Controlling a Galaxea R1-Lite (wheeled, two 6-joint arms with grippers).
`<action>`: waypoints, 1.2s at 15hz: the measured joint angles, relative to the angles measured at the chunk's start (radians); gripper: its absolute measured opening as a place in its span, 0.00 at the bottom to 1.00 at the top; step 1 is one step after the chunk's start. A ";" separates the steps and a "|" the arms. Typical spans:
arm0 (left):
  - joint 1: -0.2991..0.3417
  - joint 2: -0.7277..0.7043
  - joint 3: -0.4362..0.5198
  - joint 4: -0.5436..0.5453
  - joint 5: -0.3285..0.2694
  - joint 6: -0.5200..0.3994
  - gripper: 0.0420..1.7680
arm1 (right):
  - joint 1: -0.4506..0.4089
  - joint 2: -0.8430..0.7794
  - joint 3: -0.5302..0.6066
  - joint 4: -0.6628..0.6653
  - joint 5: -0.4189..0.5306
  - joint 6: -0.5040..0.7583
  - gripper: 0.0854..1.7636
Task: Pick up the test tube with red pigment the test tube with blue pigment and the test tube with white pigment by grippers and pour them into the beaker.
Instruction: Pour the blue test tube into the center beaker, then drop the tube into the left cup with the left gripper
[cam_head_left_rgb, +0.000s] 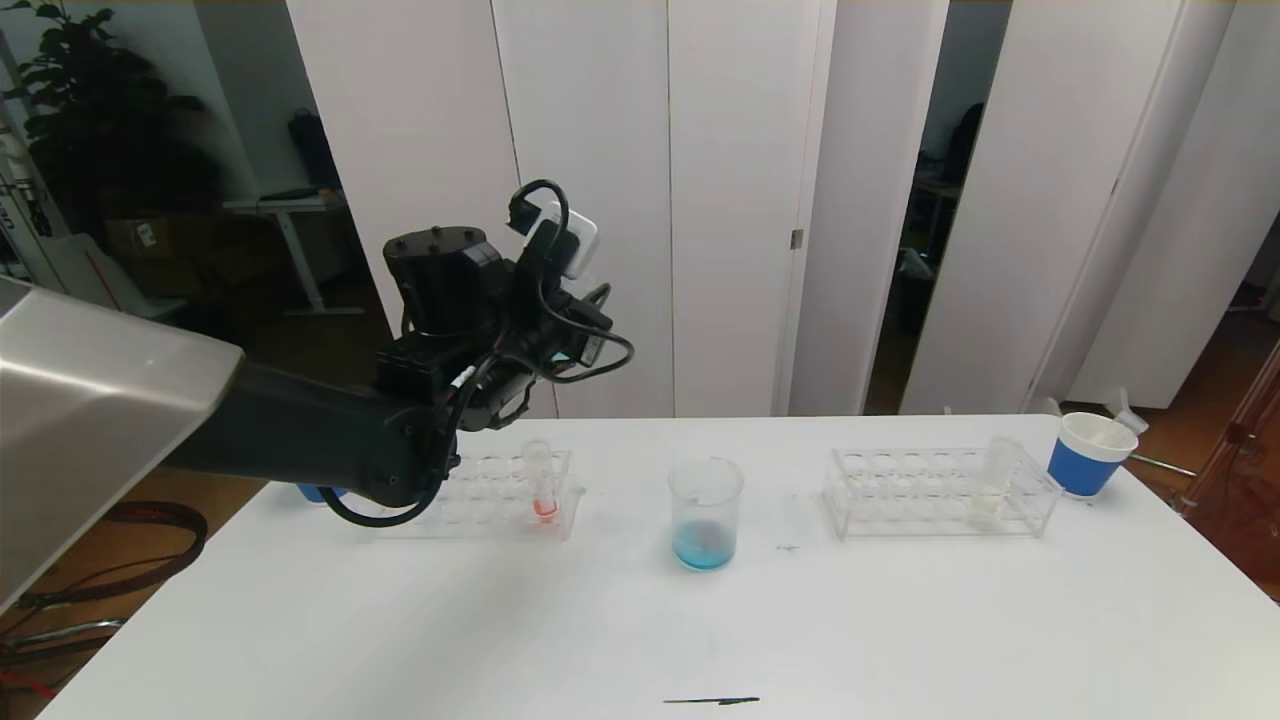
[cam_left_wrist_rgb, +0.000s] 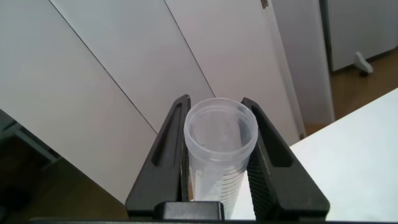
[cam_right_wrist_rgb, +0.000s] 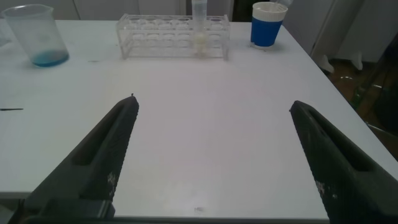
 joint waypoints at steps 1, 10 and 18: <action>0.000 -0.027 -0.003 0.051 0.002 -0.122 0.33 | 0.000 0.000 0.000 0.000 0.000 0.000 0.99; 0.072 -0.164 0.085 0.199 0.015 -0.469 0.33 | 0.001 0.000 0.000 0.000 0.000 0.000 0.99; 0.406 -0.091 0.087 -0.087 0.134 -0.432 0.33 | 0.000 0.000 0.000 0.000 -0.001 0.000 0.99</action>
